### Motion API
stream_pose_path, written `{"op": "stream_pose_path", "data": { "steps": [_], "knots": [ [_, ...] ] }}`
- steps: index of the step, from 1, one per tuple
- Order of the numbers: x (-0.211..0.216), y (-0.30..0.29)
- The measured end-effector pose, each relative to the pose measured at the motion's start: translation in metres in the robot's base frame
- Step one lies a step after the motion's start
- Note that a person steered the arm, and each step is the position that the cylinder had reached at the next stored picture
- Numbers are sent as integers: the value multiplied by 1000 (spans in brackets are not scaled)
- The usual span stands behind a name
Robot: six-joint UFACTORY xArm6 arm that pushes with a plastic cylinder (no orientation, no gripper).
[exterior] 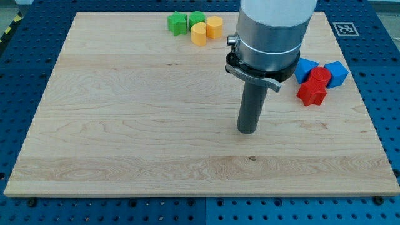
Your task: Slide the blue cube a bit down and right
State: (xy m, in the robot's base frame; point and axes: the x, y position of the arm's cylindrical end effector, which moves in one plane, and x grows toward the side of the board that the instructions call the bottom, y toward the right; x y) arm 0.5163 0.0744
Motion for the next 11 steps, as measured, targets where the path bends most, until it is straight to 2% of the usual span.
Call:
{"op": "stream_pose_path", "data": {
  "steps": [1, 3, 4, 6, 7, 8, 10, 11],
  "knots": [
    [0, 0],
    [-107, -8],
    [-154, 9],
    [-195, 112],
    [-195, 168],
    [-181, 183],
    [-126, 176],
    [-115, 206]
  ]
}}
